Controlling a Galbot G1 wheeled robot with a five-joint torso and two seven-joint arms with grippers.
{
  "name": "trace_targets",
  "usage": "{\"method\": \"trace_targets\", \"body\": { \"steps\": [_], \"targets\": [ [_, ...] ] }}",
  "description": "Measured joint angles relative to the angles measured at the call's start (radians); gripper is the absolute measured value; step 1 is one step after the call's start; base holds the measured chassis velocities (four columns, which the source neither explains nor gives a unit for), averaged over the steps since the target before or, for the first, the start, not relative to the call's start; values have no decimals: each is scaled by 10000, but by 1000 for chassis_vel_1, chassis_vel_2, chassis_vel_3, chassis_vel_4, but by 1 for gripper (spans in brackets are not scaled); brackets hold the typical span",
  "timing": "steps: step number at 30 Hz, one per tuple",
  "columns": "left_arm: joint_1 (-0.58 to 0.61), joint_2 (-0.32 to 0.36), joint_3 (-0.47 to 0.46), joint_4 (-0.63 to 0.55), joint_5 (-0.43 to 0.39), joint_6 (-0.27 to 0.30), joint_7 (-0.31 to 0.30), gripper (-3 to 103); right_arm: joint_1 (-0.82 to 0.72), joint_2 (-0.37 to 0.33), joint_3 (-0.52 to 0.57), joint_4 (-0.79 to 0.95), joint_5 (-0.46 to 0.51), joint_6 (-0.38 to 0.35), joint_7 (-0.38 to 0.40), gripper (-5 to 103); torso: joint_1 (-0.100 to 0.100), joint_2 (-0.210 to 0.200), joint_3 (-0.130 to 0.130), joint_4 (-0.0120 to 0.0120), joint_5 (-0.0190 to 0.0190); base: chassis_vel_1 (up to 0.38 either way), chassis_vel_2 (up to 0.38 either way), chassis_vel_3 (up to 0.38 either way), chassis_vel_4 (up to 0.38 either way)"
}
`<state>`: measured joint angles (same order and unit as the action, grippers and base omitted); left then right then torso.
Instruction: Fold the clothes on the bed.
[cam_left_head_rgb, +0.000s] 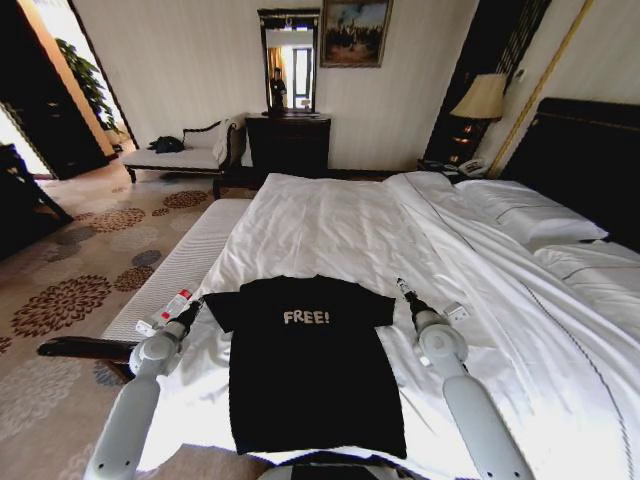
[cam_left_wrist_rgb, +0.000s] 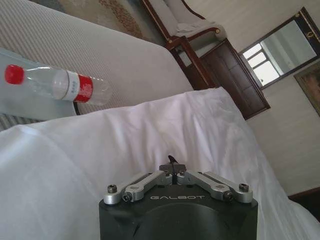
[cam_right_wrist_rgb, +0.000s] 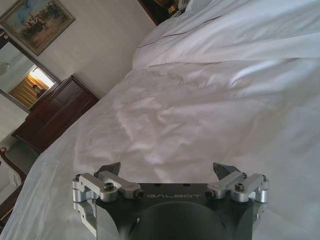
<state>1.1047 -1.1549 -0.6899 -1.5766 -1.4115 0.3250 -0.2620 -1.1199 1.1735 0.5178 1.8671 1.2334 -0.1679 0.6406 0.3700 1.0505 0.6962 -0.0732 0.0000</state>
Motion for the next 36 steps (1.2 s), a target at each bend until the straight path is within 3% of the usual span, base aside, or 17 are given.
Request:
{"method": "trace_targets", "body": {
  "steps": [10,20,24,26,27,29,32,33,36],
  "targets": [
    [145,446,-106,70,348,421,-584,0,15,-71,41,10,51,-33,52,100,0,0,0,-1,-1,0,0,0,0],
    [483,474,-263,-47,711,319,-622,-1,-34,-33,37,79,49,-41,86,100,0,0,0,0,-2,0,0,0,0],
    [771,458,-567,-775,800,-33,-53,20,-133,-60,104,187,51,-45,110,100,0,0,0,1,0,0,0,0,0],
    [867,457,-658,-1070,790,-94,70,20,-160,-70,133,207,55,-46,111,100,0,0,0,1,-1,0,0,0,0],
    [953,458,-745,-1352,763,-143,159,26,-190,-77,160,223,59,-46,113,100,0,0,0,0,0,0,0,0,0],
    [1389,447,-1104,-2743,476,-212,309,36,-286,-87,235,270,70,-48,114,100,0,0,0,-1,3,0,0,0,0],
    [1683,439,-1335,-3622,250,-214,232,42,-318,-88,267,276,73,-49,115,100,0,0,0,0,3,0,0,0,0],
    [1867,423,-1513,-4237,49,-209,41,53,-323,-88,282,276,75,-49,115,100,-1,0,-1,0,3,0,0,0,0],
    [2072,383,-1753,-4992,-193,-179,-224,58,-322,-71,289,241,75,-49,116,100,-2,0,-1,-1,0,0,0,0,0]
  ]
}}
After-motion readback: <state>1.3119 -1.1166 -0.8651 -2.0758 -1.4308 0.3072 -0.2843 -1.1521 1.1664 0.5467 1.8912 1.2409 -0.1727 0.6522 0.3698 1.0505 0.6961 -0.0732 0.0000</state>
